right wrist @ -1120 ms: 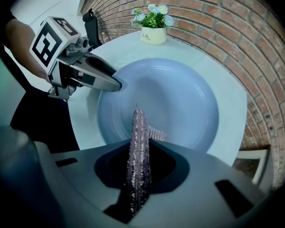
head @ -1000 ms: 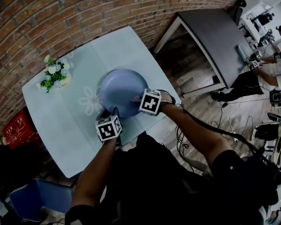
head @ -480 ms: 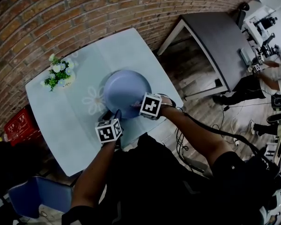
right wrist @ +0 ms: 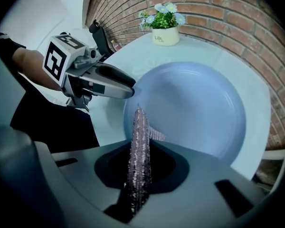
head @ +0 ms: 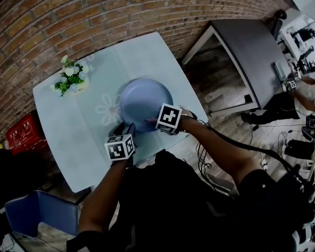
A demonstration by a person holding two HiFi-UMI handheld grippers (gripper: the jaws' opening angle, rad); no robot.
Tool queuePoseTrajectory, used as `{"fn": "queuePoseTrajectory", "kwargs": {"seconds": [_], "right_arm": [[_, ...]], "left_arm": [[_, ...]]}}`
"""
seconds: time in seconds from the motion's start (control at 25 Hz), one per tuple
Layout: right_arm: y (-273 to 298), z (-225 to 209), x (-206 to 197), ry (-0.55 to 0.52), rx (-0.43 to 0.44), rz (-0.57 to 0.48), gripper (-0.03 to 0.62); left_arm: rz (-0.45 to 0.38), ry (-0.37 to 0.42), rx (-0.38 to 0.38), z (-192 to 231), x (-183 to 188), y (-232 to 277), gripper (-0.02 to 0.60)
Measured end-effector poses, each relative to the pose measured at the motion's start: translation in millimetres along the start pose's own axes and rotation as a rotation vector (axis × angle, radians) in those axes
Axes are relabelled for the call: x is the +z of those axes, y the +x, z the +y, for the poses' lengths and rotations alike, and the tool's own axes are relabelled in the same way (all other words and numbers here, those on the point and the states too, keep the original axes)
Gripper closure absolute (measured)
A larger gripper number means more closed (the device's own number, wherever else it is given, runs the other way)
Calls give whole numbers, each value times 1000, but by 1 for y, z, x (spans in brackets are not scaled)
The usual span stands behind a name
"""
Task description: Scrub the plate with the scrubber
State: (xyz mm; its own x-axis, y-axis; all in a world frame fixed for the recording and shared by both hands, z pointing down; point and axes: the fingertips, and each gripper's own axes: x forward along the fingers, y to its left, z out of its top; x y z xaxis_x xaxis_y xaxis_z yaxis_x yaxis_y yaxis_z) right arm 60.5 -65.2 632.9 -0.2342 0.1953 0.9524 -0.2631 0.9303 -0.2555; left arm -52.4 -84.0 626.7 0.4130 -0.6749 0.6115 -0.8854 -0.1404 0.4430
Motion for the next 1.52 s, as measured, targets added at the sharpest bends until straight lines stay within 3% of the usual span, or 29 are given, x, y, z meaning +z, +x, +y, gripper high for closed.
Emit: {"fn": "queuePoseTrajectory", "kwargs": {"seconds": [0.24,0.68,1.28,1.52], "right_arm": [[3,15,12,28,88,-29,530],[12,32,34,-26,182,-51,530],[15,29,63,-253,246,3,530],[13,21,76,-322,261,36,530]], "left_arm": [[-21,-11,8,2,4,-5,398],[-95,-71,67,19,14,-19,422],[-192,-157,232,37,14,-51,453],[-228,-180,247,31,17,-59,460]]}}
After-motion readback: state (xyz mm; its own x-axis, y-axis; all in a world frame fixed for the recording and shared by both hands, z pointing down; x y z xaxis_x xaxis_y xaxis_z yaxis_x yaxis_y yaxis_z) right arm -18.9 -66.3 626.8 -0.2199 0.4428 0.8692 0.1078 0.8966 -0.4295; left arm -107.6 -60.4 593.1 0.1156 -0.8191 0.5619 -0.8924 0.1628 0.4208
